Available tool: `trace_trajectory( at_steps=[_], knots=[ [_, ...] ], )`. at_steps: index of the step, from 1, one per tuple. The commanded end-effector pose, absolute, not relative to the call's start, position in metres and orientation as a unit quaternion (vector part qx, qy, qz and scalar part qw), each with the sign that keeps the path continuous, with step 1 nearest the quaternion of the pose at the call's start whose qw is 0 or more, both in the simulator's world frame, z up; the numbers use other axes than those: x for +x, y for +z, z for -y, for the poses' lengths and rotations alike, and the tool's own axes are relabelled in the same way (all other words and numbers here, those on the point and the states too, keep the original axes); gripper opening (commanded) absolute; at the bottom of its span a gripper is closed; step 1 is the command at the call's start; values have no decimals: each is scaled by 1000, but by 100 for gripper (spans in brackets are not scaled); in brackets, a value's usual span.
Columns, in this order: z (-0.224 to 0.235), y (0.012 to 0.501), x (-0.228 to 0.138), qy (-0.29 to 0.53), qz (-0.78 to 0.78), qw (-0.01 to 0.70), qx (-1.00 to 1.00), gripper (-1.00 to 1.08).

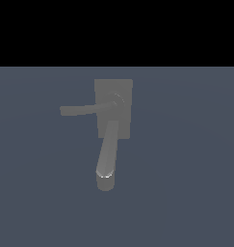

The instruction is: Turn on the faucet by rotating a designated handle.

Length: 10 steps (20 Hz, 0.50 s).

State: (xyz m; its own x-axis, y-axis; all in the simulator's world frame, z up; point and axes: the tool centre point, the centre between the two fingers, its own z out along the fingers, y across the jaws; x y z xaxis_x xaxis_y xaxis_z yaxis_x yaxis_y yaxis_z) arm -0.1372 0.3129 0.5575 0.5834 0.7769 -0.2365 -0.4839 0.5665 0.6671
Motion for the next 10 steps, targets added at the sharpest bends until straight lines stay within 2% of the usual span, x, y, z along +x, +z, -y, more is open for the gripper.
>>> trace_trajectory(
  at_steps=[1, 10],
  knots=[
    [-324, 527, -124, 357, -301, 850, 242, -100],
    [-331, 399, -76, 274, -441, 845, 130, -100]
  ],
)
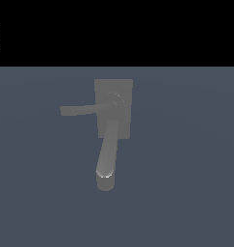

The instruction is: Turn on the faucet by rotating a designated handle.

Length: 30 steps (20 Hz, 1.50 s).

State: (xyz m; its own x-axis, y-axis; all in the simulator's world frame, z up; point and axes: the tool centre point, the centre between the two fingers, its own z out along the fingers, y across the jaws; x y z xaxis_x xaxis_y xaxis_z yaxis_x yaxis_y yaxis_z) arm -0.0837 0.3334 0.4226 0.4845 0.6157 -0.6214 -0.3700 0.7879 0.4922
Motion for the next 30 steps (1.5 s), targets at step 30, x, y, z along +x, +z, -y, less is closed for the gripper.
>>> trace_trajectory(
  at_steps=[30],
  knots=[
    [-251, 173, -45, 76, -654, 753, -5, -100]
  ],
)
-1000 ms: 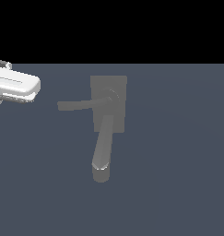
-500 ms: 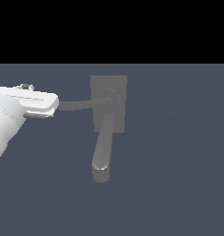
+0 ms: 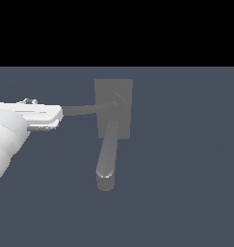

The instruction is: Turn on the faucet by rotating a designated handle.

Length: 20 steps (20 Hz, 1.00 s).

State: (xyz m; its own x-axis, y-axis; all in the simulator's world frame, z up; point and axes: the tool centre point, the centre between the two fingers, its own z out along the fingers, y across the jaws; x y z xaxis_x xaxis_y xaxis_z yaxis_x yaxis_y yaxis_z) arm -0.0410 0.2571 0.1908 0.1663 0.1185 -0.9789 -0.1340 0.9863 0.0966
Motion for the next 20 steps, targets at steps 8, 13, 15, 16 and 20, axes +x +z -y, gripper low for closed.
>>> trace_trajectory(
  at_steps=[8, 13, 15, 16, 20],
  knots=[
    [-252, 174, -45, 77, -653, 754, -5, -100],
    [-238, 180, -36, 75, -648, 758, 10, -100],
    [-231, 180, -33, 72, -649, 758, 14, -100],
    [-228, 179, -33, 69, -650, 757, 14, -100],
    [-217, 166, -33, 54, -661, 748, 9, -100]
  ],
)
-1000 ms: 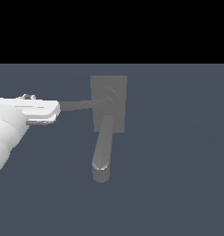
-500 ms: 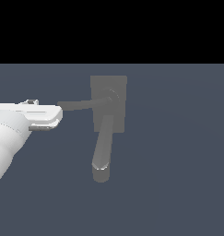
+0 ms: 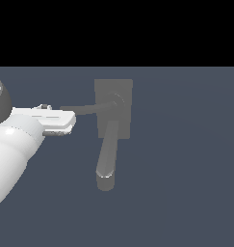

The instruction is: Turn on the faucet by rotating a designated handle.

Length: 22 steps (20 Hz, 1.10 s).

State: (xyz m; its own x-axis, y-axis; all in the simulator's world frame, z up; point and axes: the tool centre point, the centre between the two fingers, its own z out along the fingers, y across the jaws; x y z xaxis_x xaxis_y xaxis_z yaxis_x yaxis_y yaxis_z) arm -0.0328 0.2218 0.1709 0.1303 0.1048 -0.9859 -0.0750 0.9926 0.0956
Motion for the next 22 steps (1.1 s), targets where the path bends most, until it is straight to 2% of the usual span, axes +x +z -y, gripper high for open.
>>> trace_trajectory(
  at_steps=[1, 11, 22],
  knots=[
    [-214, 161, -34, 48, -665, 745, 7, -100],
    [-164, 115, -38, -15, -705, 709, -6, -100],
    [-144, 117, -33, -24, -707, 707, 18, -100]
  ],
)
